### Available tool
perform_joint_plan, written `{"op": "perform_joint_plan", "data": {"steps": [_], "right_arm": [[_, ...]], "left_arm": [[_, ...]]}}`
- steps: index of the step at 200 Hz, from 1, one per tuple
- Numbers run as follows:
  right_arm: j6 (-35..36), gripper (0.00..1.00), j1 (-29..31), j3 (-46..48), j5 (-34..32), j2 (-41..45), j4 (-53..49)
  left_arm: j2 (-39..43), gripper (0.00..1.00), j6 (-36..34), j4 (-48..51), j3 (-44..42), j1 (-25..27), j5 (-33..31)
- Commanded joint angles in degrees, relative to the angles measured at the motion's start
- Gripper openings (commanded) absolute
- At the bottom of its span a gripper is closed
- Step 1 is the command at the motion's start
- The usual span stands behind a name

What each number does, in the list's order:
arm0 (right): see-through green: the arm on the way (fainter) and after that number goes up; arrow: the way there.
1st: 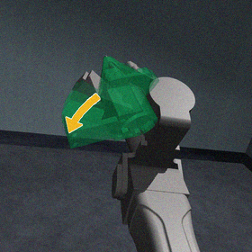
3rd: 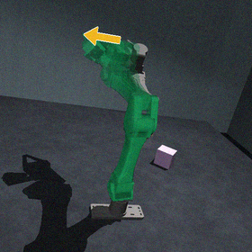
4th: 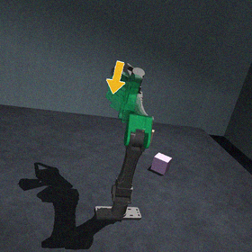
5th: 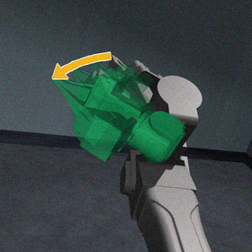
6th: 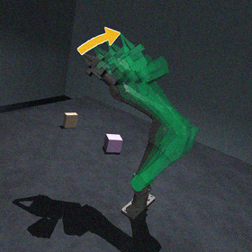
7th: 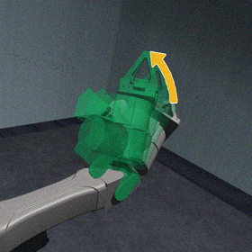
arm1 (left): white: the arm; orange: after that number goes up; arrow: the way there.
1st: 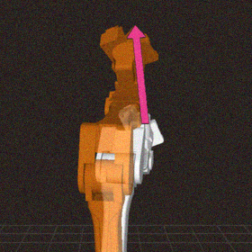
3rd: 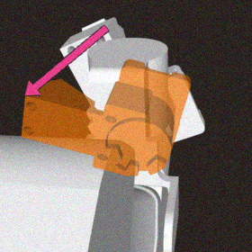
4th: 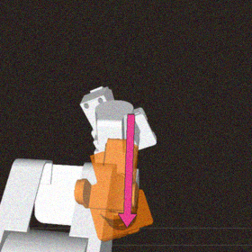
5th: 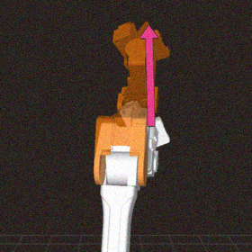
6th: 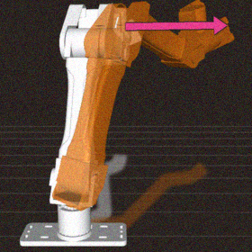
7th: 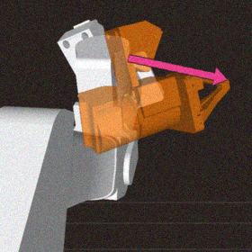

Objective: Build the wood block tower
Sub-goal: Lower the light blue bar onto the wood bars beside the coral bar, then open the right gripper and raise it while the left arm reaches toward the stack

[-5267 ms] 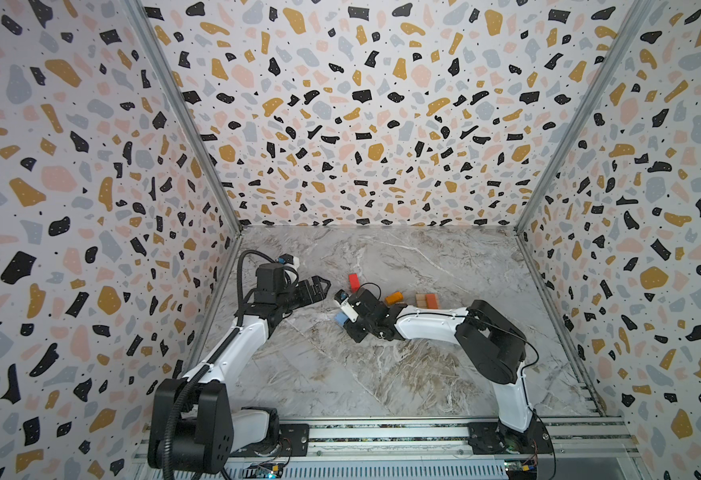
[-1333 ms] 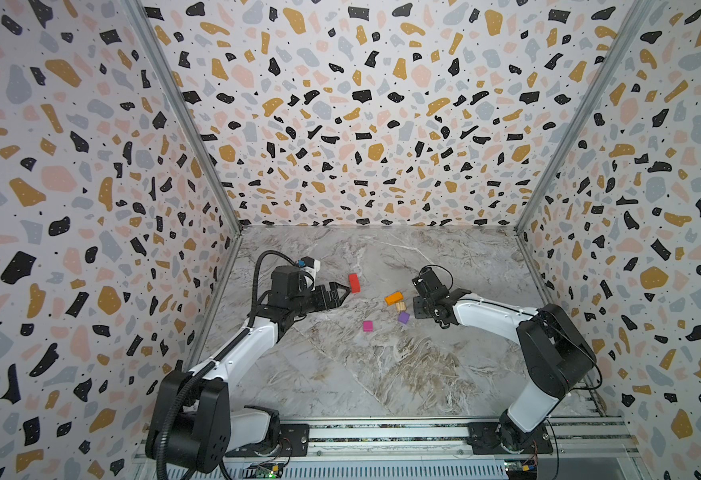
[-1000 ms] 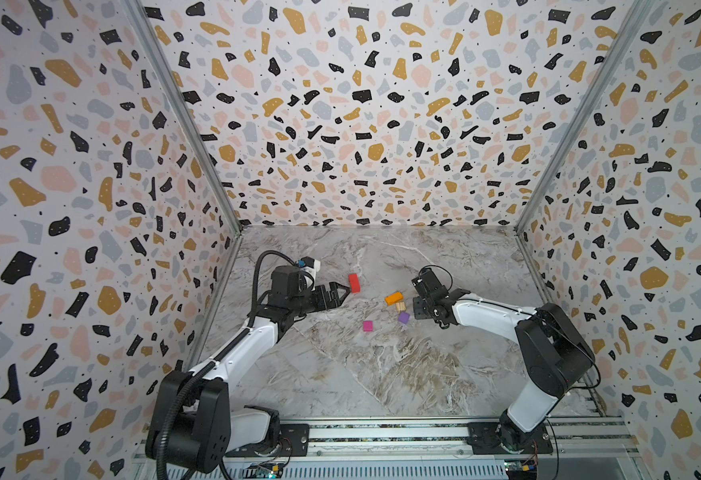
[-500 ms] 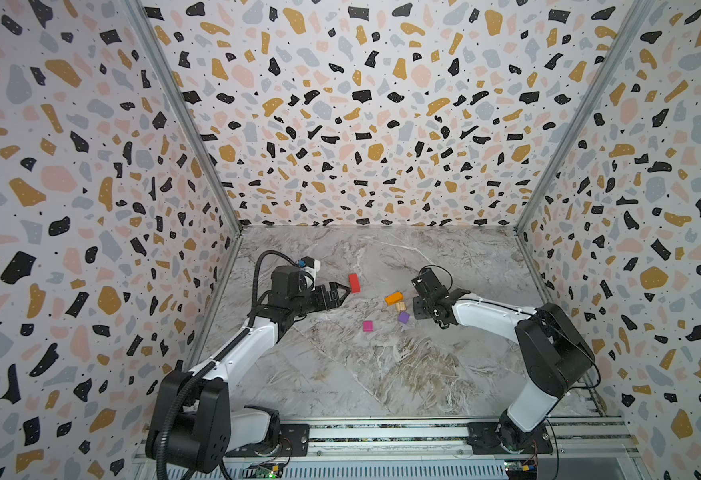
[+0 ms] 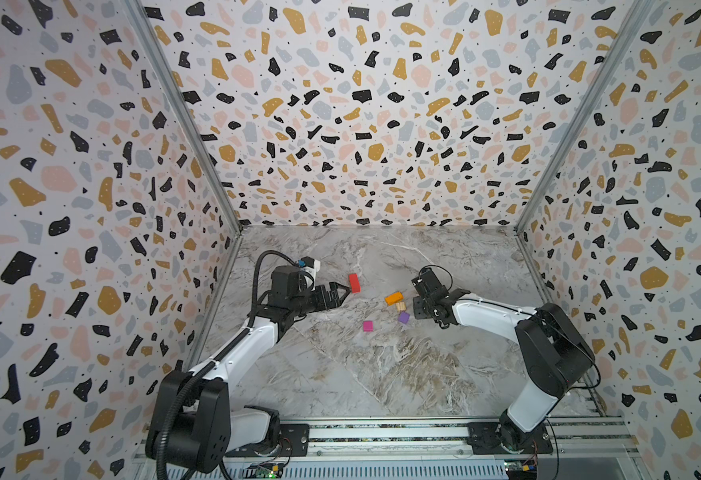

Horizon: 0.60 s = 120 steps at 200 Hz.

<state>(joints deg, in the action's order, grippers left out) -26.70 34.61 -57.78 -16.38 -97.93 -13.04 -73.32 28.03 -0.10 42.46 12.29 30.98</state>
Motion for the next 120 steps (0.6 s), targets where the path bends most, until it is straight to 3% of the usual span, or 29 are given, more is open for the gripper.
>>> {"op": "perform_joint_plan", "data": {"steps": [1, 29, 57, 120], "right_arm": [[0.1, 0.38, -0.1, -0.1, -1.4, 0.9, -0.3], [0.6, 0.41, -0.1, -1.0, -0.8, 2.7, -0.9], [2.0, 0.52, -0.3, -2.9, -0.6, 4.8, -2.8], [4.6, 0.87, -5.7, -3.1, 4.5, 9.9, -5.4]], "left_arm": [[0.2, 1.00, -1.0, -0.9, 0.5, 0.3, -0.1], [-0.2, 1.00, -0.6, -1.0, 0.4, 0.4, -0.3], [-1.3, 1.00, -0.3, 0.0, 1.5, 2.1, -1.7], [-5.0, 1.00, 0.3, 7.0, 8.8, 11.2, -10.6]]}}
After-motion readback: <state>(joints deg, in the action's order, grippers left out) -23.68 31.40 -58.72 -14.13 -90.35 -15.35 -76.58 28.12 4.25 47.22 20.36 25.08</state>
